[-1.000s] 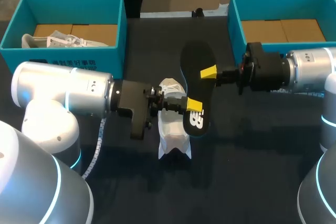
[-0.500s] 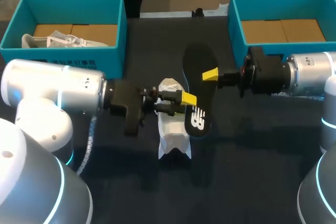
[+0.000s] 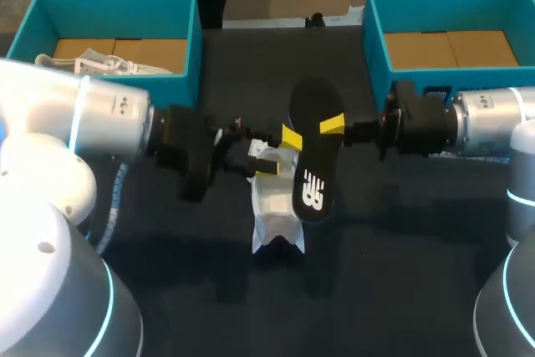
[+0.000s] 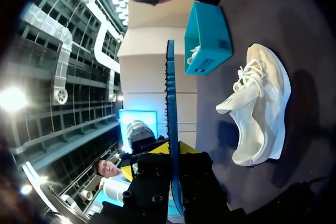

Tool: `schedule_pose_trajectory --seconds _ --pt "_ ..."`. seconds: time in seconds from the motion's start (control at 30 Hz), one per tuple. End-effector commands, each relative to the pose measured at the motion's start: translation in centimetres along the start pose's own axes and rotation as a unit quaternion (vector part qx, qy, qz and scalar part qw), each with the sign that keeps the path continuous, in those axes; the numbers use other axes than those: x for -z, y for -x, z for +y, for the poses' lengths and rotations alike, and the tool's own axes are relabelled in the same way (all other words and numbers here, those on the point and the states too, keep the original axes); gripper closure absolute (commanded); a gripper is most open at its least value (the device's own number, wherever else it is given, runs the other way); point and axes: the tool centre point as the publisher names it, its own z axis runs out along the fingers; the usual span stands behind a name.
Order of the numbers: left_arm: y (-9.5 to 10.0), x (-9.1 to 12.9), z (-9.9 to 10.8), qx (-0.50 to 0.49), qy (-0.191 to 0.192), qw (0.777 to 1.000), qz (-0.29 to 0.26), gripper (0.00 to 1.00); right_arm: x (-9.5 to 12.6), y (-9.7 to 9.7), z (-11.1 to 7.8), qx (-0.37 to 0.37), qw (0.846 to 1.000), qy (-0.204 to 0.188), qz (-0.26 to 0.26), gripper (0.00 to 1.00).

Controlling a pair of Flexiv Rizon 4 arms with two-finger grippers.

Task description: Take the shoe out of the shoebox, open the shoe tongue, remove and reinsert the insole, then place the shoe into the shoebox

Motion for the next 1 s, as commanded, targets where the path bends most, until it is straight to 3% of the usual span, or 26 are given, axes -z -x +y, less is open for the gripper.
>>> schedule_pose_trajectory --seconds 0.03,0.43,0.73,1.0 --pt "0.8 0.5 0.7 0.013 -0.012 0.996 0.083 0.0 -0.2 0.5 0.0 -0.003 1.0 0.0 0.0 1.0" --pt "1.9 0.8 1.7 0.035 -0.02 0.974 0.223 0.0 -0.2 1.6 0.0 -0.017 1.0 -0.003 -0.009 1.0" --pt "2.1 1.4 2.3 0.058 -0.017 0.928 0.367 0.0 0.0 1.9 0.0 -0.02 1.0 -0.004 -0.01 1.0" --pt "1.8 1.9 2.6 0.08 -0.023 0.891 0.446 0.0 0.1 2.1 -0.1 -0.022 1.0 -0.005 -0.011 1.0"
